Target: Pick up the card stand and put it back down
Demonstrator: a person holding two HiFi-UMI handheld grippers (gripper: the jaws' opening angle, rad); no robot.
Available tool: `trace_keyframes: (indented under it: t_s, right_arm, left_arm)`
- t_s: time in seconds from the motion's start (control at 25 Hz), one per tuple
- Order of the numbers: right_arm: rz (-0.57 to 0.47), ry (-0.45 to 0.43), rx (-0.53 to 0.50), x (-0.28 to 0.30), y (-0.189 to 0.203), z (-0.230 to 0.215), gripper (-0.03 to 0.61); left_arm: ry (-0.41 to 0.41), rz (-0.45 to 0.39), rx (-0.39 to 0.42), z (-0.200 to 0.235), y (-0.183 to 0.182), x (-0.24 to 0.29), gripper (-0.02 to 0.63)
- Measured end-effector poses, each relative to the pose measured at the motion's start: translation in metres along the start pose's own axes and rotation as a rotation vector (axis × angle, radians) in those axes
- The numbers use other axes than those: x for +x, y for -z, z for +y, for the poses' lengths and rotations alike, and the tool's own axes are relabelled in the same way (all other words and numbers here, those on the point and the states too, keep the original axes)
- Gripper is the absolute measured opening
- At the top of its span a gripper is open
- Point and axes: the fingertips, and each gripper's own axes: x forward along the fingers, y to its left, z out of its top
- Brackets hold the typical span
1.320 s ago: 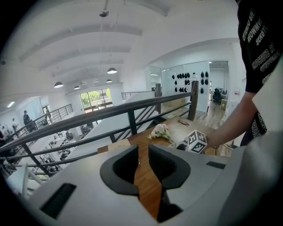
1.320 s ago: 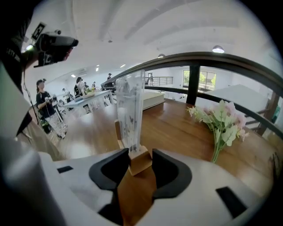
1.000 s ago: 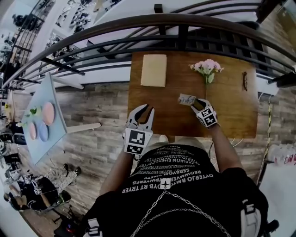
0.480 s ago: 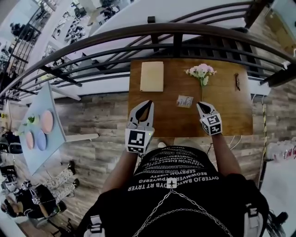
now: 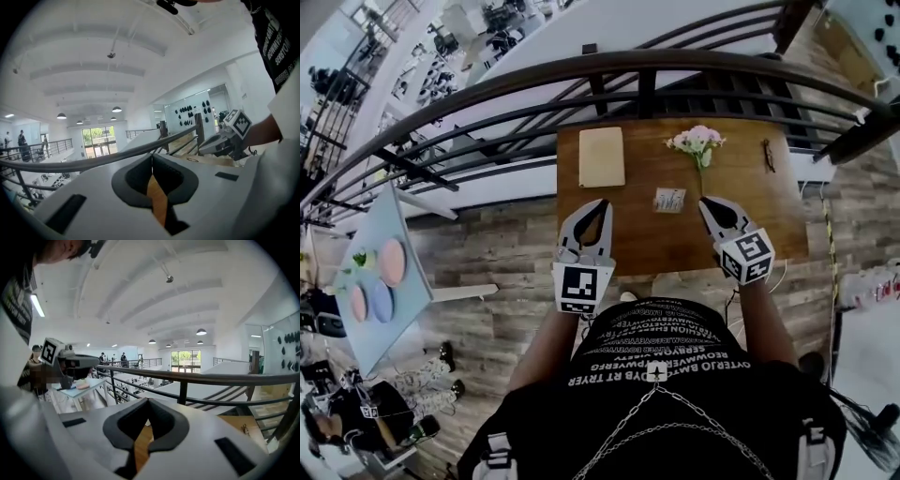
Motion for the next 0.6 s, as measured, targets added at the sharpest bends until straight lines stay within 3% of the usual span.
trace_keyframes:
  t_s: [0.12, 0.36, 0.6]
  right_arm:
    - [-0.032, -0.025, 0.019, -0.023, -0.026, 0.018, 0.015]
    - [0.011, 0.033, -0.12, -0.039, -0.025, 0.032, 0.015]
    - [0.021, 0.034, -0.053, -0.057, -0.023, 0.044, 0.014]
  left_arm:
    - [0.024, -0.024, 0.023, -0.007, -0.009, -0.01, 0.029]
    - [0.061, -0.029, -0.019, -0.017, 0.005, -0.008, 0.029]
    - [0.086, -0.032, -0.027, -0.025, 0.002, -0.018, 0.029]
